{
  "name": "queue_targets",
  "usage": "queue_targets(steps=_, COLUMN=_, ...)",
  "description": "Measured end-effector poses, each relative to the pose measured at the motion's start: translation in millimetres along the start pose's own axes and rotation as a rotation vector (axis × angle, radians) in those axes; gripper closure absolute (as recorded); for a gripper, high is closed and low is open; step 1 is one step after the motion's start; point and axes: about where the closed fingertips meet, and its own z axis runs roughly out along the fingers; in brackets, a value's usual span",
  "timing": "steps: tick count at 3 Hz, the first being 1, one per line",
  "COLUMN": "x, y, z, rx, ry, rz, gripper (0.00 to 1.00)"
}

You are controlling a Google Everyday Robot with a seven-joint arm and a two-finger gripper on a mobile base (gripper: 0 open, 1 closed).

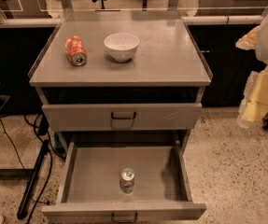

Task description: Pick redbull can from middle drawer and place on counter

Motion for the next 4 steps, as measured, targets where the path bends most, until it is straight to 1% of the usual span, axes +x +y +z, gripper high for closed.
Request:
queue_targets(steps=1, x=0, y=0, z=0, rx=0.0, ry=0.0, rz=0.0, gripper=0.0)
queue_targets(steps=2, x=22, y=9, z=46, rx=0.013, ry=-0.027, rz=0.026, gripper=0.0)
queue_targets(steps=3, x=22, y=9, z=46, rx=0.013, ry=-0.027, rz=0.026, gripper=0.0)
queue_targets(steps=4, x=32, y=16, z=60, rx=-0.002, ry=-0.02, rz=0.033, gripper=0.0)
